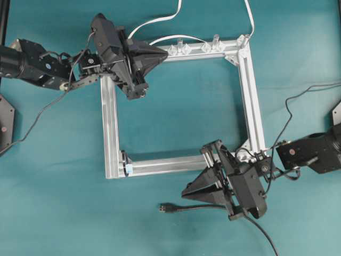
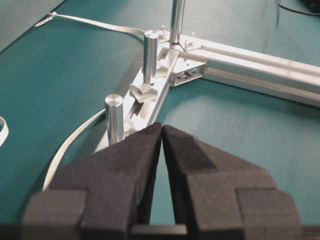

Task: Insert the wire through the string loop located on the left side.
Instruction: 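Move the left gripper away from the frame toward the left side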

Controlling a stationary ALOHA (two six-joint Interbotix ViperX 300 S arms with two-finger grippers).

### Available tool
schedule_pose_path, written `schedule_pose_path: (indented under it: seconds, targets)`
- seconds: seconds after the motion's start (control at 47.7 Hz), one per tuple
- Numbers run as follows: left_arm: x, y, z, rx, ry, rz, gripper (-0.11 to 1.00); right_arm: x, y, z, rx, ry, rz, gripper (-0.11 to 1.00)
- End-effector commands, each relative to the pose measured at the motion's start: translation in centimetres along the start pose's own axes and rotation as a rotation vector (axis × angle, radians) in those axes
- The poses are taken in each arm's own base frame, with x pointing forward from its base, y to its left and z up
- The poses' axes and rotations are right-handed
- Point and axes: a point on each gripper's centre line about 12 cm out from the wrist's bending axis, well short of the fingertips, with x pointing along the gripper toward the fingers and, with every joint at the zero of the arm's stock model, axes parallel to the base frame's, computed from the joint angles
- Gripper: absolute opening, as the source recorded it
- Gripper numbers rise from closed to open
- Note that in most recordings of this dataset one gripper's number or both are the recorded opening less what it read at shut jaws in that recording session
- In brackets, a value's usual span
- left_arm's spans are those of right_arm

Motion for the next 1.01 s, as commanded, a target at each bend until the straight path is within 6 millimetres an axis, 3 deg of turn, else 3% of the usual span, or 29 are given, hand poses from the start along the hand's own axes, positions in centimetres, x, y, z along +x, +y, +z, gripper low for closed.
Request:
schedule_pose_path:
  seconds: [0.0, 0.042, 0.105, 0.147, 0.335, 0.419, 0.566, 0.608, 0.692, 0.839, 0.985]
  targets:
    - [-0.2, -0.5, 2.6, 0.041, -0.049, -0.034, 0.15, -0.2, 0.0, 1.4, 0.012, -0.041, -0.003, 0.2]
    - [-0.4, -0.5, 2.9, 0.046, -0.035, -0.034, 0.13, -0.2, -0.1, 1.4, 0.018, -0.04, -0.009, 0.18]
    - [-0.6, -0.4, 3.2, 0.052, -0.009, -0.03, 0.01, -0.2, -0.1, 1.4, 0.023, -0.038, -0.01, 0.05]
    - [-0.9, -0.4, 3.4, 0.062, 0.009, -0.032, 0.0, -0.2, -0.1, 1.5, 0.025, -0.04, -0.011, 0.0]
    - [-2.1, -0.5, 4.0, 0.068, 0.047, -0.036, 0.0, 0.0, 0.0, 1.9, 0.024, -0.051, -0.009, 0.02]
    - [-2.6, -0.5, 4.4, 0.068, 0.041, -0.038, 0.0, 0.0, 0.0, 2.0, 0.027, -0.054, -0.011, 0.15]
    - [-3.3, -0.5, 4.7, 0.065, 0.041, -0.037, 0.01, 0.1, -0.1, 2.0, 0.059, -0.05, -0.035, 0.57]
    - [-3.4, -0.5, 4.7, 0.065, 0.047, -0.039, 0.02, 0.1, -0.2, 2.0, 0.068, -0.051, -0.042, 0.63]
    - [-3.6, -0.6, 4.9, 0.066, 0.061, -0.041, 0.2, 0.1, -0.2, 2.0, 0.079, -0.052, -0.05, 0.63]
    - [-3.9, -0.6, 5.1, 0.069, 0.081, -0.042, 0.62, 0.1, -0.1, 2.1, 0.081, -0.052, -0.05, 0.63]
    - [-4.1, -0.7, 5.1, 0.07, 0.083, -0.045, 0.62, 0.1, 0.0, 1.9, 0.082, -0.035, -0.05, 0.63]
